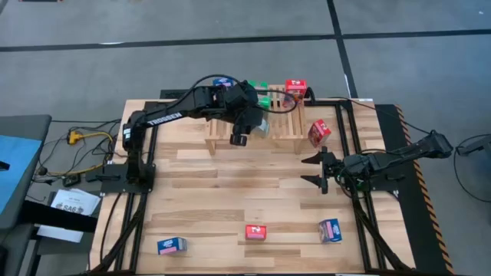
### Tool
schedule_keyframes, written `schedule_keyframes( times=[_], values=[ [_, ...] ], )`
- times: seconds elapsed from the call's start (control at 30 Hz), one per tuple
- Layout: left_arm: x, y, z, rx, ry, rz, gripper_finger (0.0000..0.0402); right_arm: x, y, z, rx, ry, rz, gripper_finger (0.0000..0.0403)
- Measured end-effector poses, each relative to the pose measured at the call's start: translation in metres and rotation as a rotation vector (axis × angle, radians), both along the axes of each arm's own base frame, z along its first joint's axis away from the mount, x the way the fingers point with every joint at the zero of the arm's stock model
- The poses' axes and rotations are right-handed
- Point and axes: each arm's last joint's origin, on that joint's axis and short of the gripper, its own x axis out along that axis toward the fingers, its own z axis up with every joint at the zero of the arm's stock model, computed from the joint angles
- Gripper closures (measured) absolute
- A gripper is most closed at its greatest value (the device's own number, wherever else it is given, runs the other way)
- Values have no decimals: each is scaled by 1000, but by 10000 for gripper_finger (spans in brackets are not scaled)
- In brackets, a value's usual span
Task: Stack cereal on shelf
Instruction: Put the green cereal box on the shelf aligned with the other green cereal box
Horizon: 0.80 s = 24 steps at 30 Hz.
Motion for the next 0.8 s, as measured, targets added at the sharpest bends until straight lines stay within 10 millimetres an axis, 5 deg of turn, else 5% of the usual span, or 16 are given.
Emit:
schedule_keyframes(
  times=[0.3,0.8],
  values=[
    [-1,14,-3,-53,-18,-9,243,0,0,0,1,0,0,49],
    [-1,20,-1,-31,-38,-16,172,0,0,0,3,-1,-1,49]
  ],
)
